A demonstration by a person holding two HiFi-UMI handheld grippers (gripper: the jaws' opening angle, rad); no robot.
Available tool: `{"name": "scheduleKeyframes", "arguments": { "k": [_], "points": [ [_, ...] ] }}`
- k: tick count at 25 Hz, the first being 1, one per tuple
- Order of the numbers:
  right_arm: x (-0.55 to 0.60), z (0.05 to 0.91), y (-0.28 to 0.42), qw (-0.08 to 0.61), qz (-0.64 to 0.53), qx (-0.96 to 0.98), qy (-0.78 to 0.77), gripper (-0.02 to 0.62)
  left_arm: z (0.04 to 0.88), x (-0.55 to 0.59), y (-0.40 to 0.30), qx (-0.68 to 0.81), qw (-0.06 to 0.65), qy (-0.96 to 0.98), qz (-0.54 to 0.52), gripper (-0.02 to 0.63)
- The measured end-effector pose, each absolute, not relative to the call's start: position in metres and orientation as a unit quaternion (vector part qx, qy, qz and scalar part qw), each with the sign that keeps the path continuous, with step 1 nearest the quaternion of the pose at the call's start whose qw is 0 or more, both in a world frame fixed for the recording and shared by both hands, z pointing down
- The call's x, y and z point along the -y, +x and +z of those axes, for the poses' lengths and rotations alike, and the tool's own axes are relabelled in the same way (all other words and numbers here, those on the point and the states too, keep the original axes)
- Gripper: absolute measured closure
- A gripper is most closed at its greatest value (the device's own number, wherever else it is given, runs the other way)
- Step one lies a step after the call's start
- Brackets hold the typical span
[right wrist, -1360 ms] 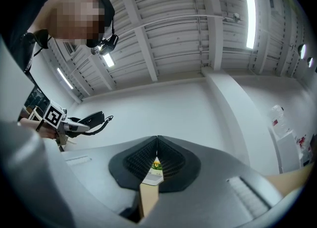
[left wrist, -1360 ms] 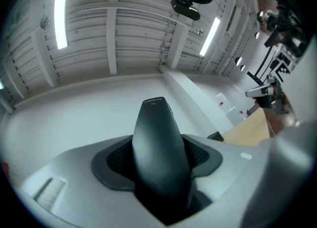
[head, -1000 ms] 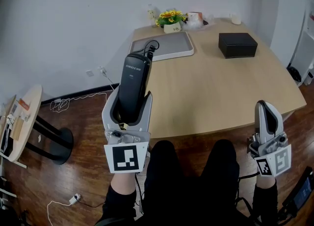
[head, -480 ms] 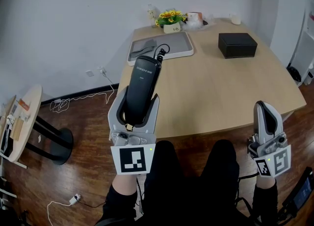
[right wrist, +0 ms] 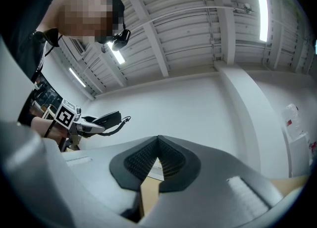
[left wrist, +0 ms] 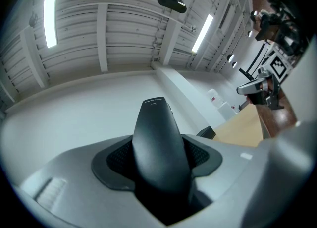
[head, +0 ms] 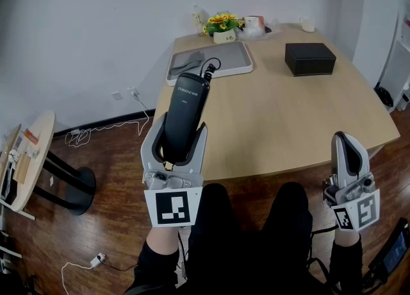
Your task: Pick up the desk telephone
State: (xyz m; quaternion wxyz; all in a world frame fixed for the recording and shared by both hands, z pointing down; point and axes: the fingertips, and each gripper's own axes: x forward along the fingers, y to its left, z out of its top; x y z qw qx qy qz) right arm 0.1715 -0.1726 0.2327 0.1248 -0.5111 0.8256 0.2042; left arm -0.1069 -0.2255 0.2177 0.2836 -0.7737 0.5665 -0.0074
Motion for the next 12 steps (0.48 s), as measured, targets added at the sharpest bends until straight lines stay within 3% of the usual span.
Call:
{"name": "scheduleKeyframes", "arguments": {
  "k": [12],
  "points": [
    [0.1719,0.2330,0.1732,0.123,0.205,-0.824,-0.513,0.595,0.2219,0.2277,-0.1055,-0.565,0.283,-0.775,-0.013,0.342]
  ]
}}
